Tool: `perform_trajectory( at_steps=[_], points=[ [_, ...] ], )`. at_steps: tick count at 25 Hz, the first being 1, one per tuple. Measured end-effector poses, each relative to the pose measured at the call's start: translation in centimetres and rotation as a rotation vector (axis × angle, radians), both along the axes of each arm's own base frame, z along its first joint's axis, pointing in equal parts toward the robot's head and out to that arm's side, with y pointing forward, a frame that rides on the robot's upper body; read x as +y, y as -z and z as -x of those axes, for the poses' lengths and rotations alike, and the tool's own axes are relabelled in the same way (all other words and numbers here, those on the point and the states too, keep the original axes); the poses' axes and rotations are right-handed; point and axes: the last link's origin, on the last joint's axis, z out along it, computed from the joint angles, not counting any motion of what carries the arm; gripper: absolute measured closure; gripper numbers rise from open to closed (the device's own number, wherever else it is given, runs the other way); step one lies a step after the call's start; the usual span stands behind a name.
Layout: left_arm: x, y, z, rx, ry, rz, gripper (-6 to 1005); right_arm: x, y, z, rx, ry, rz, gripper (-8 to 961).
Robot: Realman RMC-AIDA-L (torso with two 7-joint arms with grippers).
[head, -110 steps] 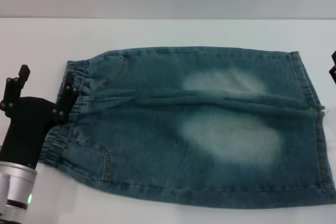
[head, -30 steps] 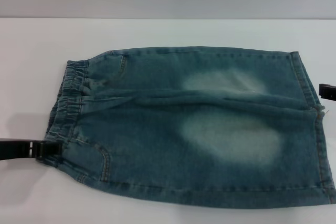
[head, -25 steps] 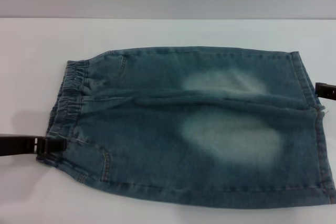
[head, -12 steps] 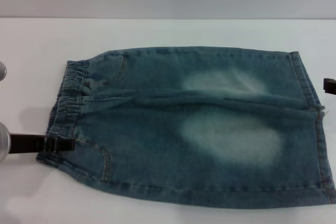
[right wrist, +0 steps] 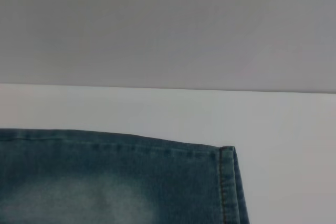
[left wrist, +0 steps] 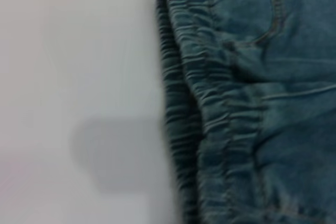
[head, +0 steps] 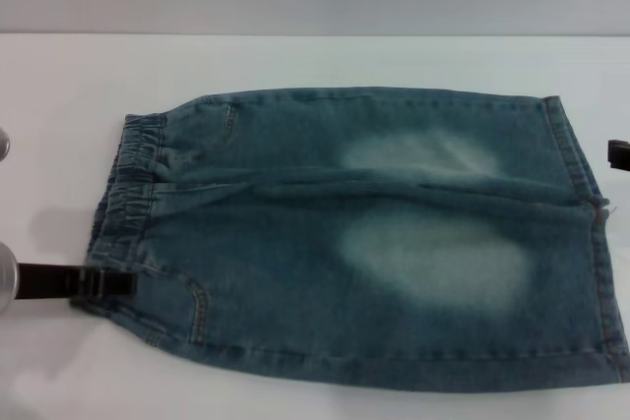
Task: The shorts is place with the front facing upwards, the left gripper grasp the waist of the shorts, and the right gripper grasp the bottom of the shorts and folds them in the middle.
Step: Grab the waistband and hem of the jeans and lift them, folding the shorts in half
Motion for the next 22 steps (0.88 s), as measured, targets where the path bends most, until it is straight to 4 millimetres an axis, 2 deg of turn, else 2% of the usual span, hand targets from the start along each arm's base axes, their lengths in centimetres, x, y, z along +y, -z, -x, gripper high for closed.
perform_trajectory(
  at_steps=[6,19,22],
  points=[
    [-0.2,0.2,0.1,0.060,-0.017,0.015,239,-0.1,0.1,0.0,-0.001,0.000,0.004,226],
    [-0.4,0.4,-0.7,0.046,0.014,0.025,241,-0.4,0.3,0.8,0.000,-0.022,0.015,226],
    [-0.4,0.4,-0.6,0.047,0.009,0.029,442,-0.4,0.3,0.9,0.002,-0.021,0.016,226]
  ],
)
